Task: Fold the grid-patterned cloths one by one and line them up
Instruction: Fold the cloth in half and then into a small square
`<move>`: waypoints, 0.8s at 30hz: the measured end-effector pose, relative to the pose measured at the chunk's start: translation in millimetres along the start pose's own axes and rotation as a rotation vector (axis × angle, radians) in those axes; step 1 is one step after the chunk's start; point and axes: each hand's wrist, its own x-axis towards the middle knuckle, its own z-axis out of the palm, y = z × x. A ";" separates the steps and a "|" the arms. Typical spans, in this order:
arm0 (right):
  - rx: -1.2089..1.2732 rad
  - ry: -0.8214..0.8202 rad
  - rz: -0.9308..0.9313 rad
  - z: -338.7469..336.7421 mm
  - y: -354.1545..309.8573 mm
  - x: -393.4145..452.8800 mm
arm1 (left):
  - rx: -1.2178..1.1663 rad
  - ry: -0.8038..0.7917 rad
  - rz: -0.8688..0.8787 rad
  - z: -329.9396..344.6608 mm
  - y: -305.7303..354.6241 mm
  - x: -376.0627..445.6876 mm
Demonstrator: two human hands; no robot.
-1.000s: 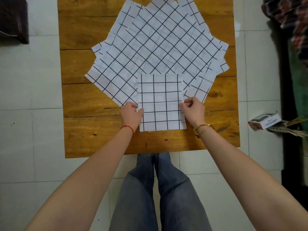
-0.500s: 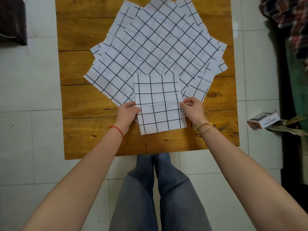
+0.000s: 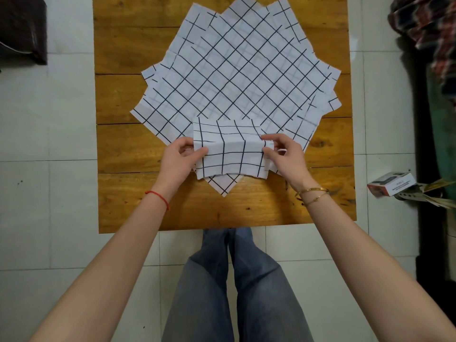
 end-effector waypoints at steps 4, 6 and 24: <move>-0.163 0.056 -0.099 -3.3 -12.3 -2.4 | 0.004 0.026 0.146 -6.4 14.5 -8.1; -0.138 0.050 -0.118 -6.6 -16.7 -4.0 | -0.043 -0.025 0.155 -7.5 23.1 -13.9; -0.012 0.042 -0.016 -2.4 -22.7 2.2 | 0.100 0.101 0.391 -12.2 30.7 -13.8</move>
